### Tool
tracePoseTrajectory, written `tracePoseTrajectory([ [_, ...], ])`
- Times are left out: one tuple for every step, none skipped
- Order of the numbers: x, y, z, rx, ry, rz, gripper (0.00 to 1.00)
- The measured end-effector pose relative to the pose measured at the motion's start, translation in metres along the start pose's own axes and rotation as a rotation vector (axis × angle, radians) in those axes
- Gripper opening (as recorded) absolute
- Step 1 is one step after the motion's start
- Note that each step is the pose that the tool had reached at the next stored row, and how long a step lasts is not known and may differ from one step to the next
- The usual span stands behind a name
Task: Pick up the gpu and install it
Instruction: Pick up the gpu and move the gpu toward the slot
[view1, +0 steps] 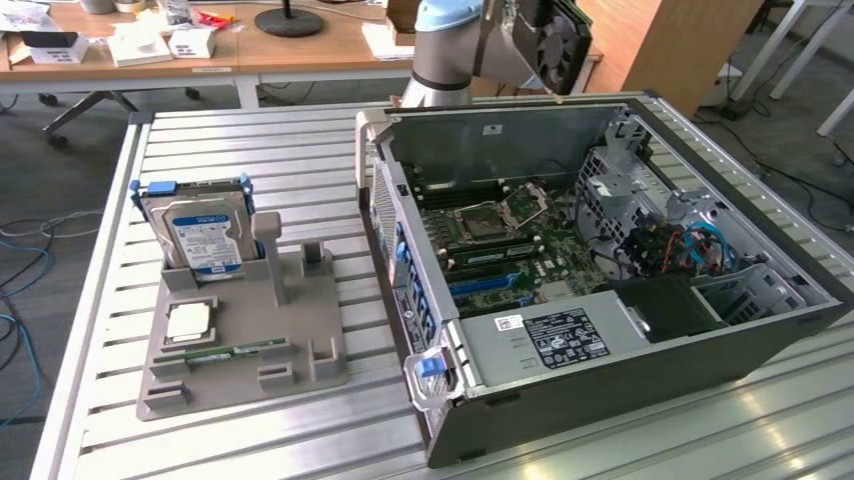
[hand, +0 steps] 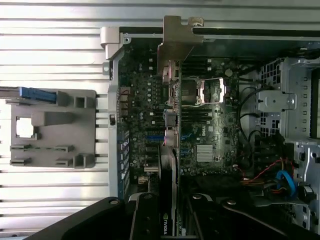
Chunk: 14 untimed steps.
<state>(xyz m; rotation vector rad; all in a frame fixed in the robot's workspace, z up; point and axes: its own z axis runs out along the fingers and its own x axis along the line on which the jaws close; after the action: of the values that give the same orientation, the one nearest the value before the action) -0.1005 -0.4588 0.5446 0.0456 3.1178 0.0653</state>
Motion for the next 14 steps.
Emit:
tracePoseTrajectory([
  [-0.004, 0.0003, 0.0001, 0.0, 0.0, 0.0, 0.26],
  [-0.009, 0.0006, 0.0003, 0.0, 0.0, 0.0, 0.26],
  [-0.014, 0.0009, 0.0005, -0.0001, -0.0001, 0.0, 0.26],
  [-0.018, 0.0012, 0.0006, -0.0001, -0.0001, 0.0, 0.26],
  [-0.023, 0.0015, 0.0007, -0.0001, -0.0001, 0.0, 0.26],
  [-0.027, 0.0018, 0.0009, -0.0002, -0.0001, 0.0, 0.26],
  [-0.032, 0.0021, 0.001, -0.0001, -0.0001, 0.0, 0.26],
  [-0.036, 0.0024, 0.0011, -0.0001, -0.0001, 0.0, 0.26],
  [-0.041, 0.0027, 0.0012, -0.0001, -0.0001, 0.0, 0.26],
  [-0.045, 0.003, 0.0014, -0.0001, -0.0001, 0.0, 0.26],
  [-0.05, 0.0033, 0.0015, -0.0001, -0.0001, 0.0, 0.26],
  [-0.054, 0.0036, 0.0016, -0.0001, -0.0001, 0.0, 0.26],
  [-0.059, 0.0038, 0.0017, -0.0001, -0.0001, 0.0, 0.26],
  [-0.064, 0.0041, 0.0019, -0.0002, -0.0001, 0.0, 0.26],
])
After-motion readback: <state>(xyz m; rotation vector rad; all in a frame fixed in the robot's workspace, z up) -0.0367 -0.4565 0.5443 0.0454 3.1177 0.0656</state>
